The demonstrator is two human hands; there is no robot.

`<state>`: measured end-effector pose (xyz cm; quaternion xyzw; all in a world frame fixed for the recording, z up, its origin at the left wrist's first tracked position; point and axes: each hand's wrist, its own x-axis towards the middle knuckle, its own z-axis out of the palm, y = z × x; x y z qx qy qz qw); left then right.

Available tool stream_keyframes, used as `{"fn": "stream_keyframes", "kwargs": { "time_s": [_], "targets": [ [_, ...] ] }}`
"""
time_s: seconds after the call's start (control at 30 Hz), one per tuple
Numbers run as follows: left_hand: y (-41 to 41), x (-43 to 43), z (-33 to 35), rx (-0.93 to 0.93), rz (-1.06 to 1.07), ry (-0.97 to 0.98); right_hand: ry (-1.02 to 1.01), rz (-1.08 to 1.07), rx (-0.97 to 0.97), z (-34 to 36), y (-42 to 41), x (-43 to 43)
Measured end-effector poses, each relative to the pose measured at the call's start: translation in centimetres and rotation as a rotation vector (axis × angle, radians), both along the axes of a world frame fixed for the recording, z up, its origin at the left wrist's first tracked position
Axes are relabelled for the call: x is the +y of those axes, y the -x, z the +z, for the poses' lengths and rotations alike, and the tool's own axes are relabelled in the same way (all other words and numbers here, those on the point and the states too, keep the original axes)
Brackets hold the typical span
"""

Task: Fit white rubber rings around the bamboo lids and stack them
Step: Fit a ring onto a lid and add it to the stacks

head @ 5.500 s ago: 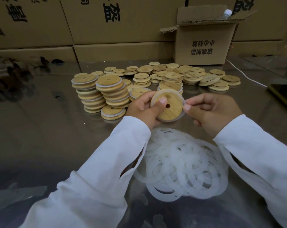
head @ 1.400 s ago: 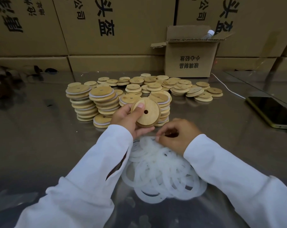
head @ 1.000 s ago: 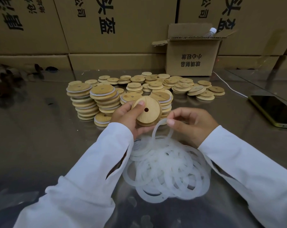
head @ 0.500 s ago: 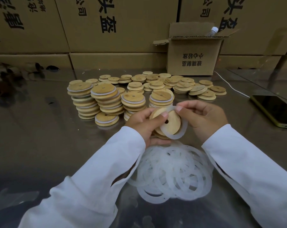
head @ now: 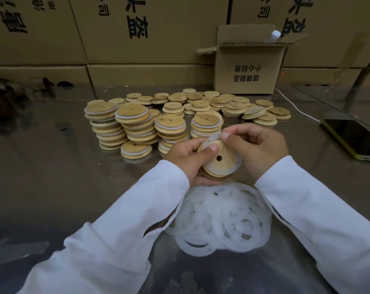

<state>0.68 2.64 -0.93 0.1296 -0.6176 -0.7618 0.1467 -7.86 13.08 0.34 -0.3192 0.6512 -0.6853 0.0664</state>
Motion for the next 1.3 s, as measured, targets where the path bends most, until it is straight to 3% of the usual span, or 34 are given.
{"fn": "stream_keyframes", "kwargs": {
  "time_s": [0.5, 0.93, 1.3],
  "targets": [
    [0.1, 0.0, 0.0, 0.045, 0.066, 0.01, -0.07, -0.068, 0.047, -0.4, 0.7, 0.0],
    [0.2, 0.2, 0.2, 0.007, 0.188, 0.208, -0.14, -0.094, 0.204, -0.8, 1.0, 0.0],
    [0.1, 0.0, 0.4, 0.035, 0.206, 0.151, -0.156, -0.014, 0.044, -0.4, 1.2, 0.1]
  ]
}}
